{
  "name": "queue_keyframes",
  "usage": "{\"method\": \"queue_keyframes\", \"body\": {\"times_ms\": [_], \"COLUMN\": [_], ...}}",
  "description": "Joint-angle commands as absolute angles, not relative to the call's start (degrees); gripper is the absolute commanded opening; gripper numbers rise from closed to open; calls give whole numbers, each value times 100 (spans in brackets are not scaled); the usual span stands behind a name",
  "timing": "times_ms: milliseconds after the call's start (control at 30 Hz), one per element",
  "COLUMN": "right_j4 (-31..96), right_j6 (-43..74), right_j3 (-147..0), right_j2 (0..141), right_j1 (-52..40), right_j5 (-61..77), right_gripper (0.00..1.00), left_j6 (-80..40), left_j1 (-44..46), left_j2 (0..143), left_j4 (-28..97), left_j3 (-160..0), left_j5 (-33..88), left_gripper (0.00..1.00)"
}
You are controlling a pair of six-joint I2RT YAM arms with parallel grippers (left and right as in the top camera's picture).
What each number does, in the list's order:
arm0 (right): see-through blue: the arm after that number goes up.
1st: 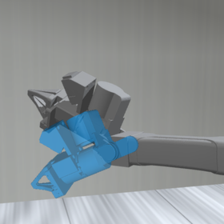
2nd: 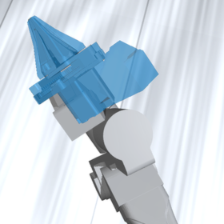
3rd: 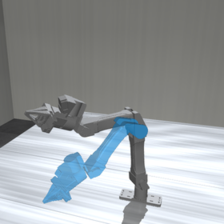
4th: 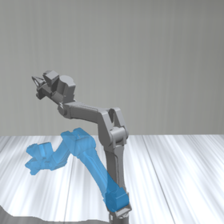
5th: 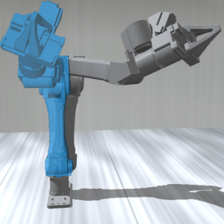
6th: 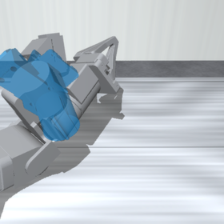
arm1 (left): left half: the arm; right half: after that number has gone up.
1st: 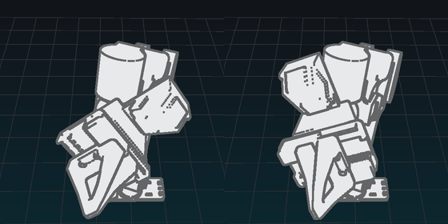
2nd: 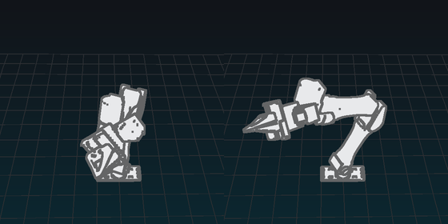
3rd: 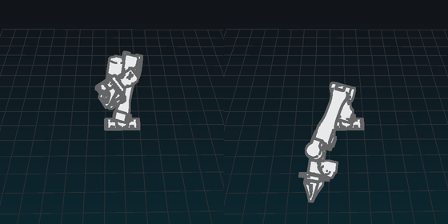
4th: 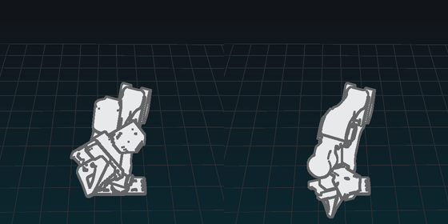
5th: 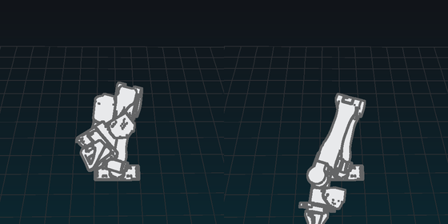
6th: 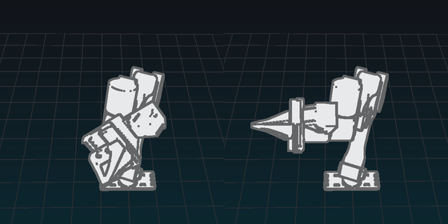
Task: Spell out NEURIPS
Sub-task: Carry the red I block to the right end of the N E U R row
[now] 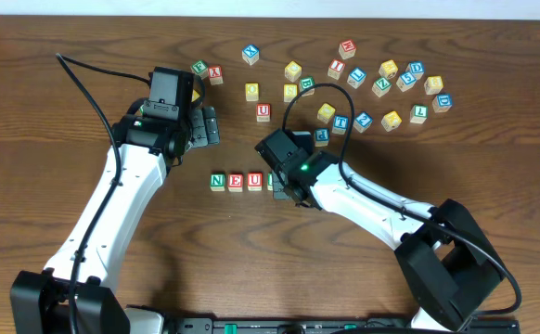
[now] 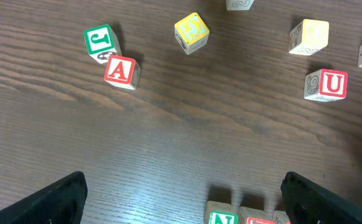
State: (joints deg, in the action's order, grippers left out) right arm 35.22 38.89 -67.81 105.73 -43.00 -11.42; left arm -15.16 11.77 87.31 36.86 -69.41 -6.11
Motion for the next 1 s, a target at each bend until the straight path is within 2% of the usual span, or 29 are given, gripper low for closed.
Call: {"method": "queue_keyframes", "body": {"times_ms": [0, 967], "right_j4": [3483, 3297], "right_j6": [4023, 4023], "right_j3": [-6726, -6720], "right_j2": [10589, 10890], "right_j1": [-4355, -4359], "right_j5": [-1275, -1210], "right_gripper": [26, 26], "left_j6": [-1503, -1503], "left_j1": [1164, 1164], "left_j2": [8626, 8626], "left_j4": [3688, 3688], "left_j3": [-7118, -7118], "left_j5": [-620, -620], "left_gripper": [98, 98]}}
